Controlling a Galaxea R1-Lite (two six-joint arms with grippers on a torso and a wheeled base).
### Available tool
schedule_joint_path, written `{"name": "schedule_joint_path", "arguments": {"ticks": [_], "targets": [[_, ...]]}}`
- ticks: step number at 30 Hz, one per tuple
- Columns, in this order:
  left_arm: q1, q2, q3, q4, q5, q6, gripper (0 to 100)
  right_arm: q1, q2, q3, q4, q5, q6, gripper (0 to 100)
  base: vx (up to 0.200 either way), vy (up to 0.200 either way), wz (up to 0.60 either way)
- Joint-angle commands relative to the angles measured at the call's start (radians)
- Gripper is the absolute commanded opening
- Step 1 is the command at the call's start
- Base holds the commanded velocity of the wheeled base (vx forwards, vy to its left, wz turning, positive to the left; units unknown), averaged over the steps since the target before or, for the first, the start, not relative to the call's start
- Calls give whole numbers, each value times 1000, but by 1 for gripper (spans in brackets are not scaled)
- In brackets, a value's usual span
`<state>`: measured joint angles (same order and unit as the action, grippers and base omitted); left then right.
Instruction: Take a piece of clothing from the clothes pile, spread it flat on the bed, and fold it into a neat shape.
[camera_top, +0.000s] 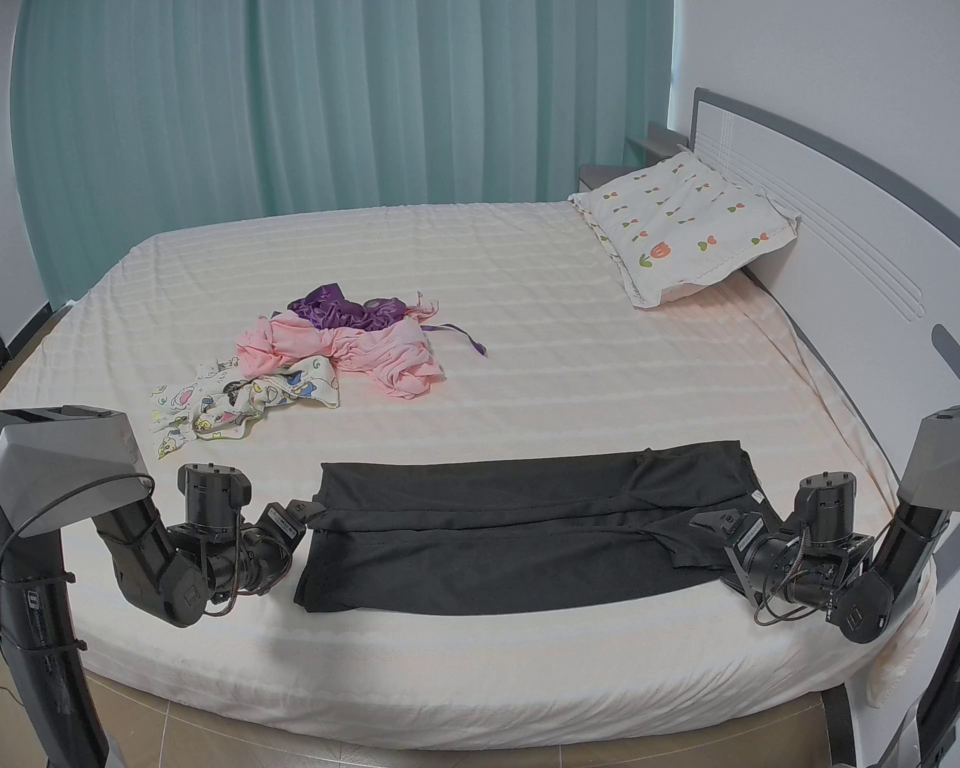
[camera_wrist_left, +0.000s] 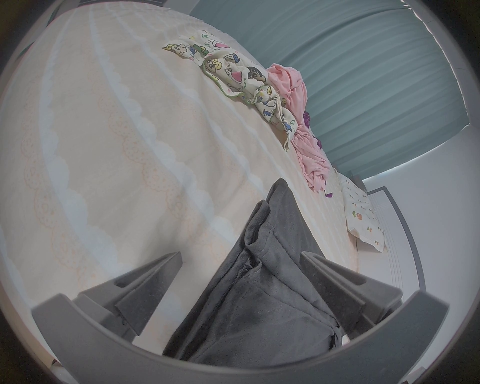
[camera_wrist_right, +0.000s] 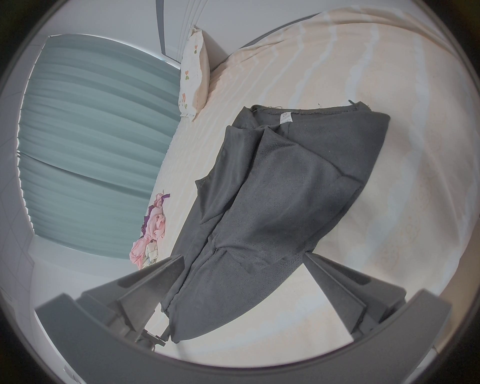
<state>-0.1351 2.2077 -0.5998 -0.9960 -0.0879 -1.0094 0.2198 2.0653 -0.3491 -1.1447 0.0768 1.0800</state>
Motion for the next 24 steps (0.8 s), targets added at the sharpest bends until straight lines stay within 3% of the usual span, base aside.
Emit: {"name": "schedule_joint_path", "arguments": {"ticks": [1,11,14,15,24], "targets": [[0,7,0,0,0,5,100,24,4,6,0,-20,0,100,0,0,0],[0,9,0,0,0,5,100,23,19,-7,-12,-28,3,100,0,0,0],[-3,9,3,0,0,5,100,23,10,-11,-13,-63,5,100,0,0,0],[-3,9,5,0,0,6,100,23,7,-11,-13,-66,5,0,0,0,0],[-6,9,5,0,2,6,100,30,12,-4,-9,-77,1,0,0,0,0]]}}
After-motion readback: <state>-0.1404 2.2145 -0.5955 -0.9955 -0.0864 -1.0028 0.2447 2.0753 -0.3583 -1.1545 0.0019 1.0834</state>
